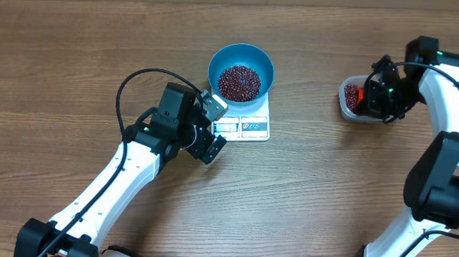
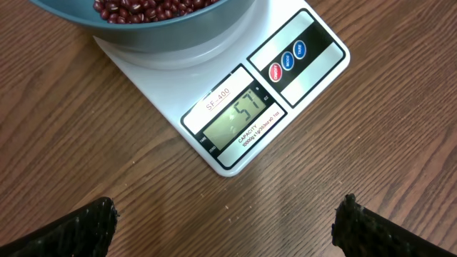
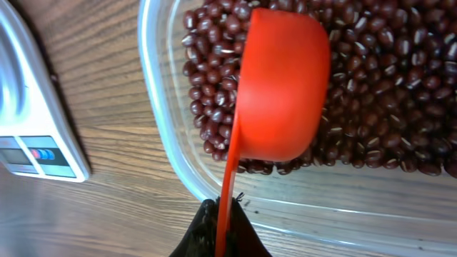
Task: Scoop item into bowl and weigh 150g on scale
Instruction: 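Return the scoop right and dip it into the bean tub, then scoop beans and lift the filled scoop toward the bowl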
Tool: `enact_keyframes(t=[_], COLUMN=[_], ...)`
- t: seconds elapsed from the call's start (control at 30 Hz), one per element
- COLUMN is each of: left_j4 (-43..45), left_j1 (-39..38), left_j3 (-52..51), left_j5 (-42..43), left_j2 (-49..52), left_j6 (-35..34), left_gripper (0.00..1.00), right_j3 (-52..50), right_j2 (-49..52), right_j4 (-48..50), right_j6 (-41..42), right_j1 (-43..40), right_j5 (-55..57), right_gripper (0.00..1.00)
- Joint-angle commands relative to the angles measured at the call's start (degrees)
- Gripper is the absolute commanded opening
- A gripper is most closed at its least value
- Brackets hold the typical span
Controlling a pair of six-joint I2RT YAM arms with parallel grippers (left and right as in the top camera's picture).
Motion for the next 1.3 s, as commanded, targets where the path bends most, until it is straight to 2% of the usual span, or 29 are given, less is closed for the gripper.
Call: enact_keyframes(t=[0.0,0.27,0.37,0.47,0.57,0.83,0.93,1.07,1.27], left_j4=[0.04,0.04,0.04,0.04,0.04,0.04,0.04,0.04,0.04], left_j1=[-0.02,-0.02,-0.02,-0.02,-0.02,-0.02,-0.02,-0.02,-0.02], left_j3=[-0.57,-0.57,-0.57,-0.57,-0.57,-0.57,-0.57,-0.57,-0.57], left_j5=[0.63,0.63,0.63,0.63,0.63,0.63,0.63,0.63,0.63], left_j2=[0.46,0.46,0.46,0.46,0.46,0.46,0.46,0.46,0.46], left_j6=[-0.35,-0.35,-0.35,-0.35,-0.35,-0.35,-0.35,-0.35,-0.35], left_gripper=[1.00,1.00,1.00,1.00,1.00,0.99,1.00,1.00,1.00], right_j3=[-0.24,-0.24,-0.24,-0.24,-0.24,-0.24,-0.22,-0.22,-0.15], right_j2=[0.46,0.46,0.46,0.46,0.46,0.44,0.44,0.44,0.44], right_j4=[-0.28,-1.57,-2.40,-4.66,-5.27,-15.08,-20.11,-24.28,-26.08], right_j6=[-0.63,-3.67,-3.93,-9.53,-9.70,-24.83,-32.17,-37.18,-38.14], right_j1=[-3.28,-8.68,-10.05,-12.04,-13.86,-19.19,-19.54,-18.80,-15.02], right_j5=[-9.16,-19.65,-19.78,-26.71,-28.09,-38.42,-43.71,-46.53,-50.62], right_gripper=[0.04,0.04,0.04,0.04,0.04,0.04,0.04,0.04,0.04])
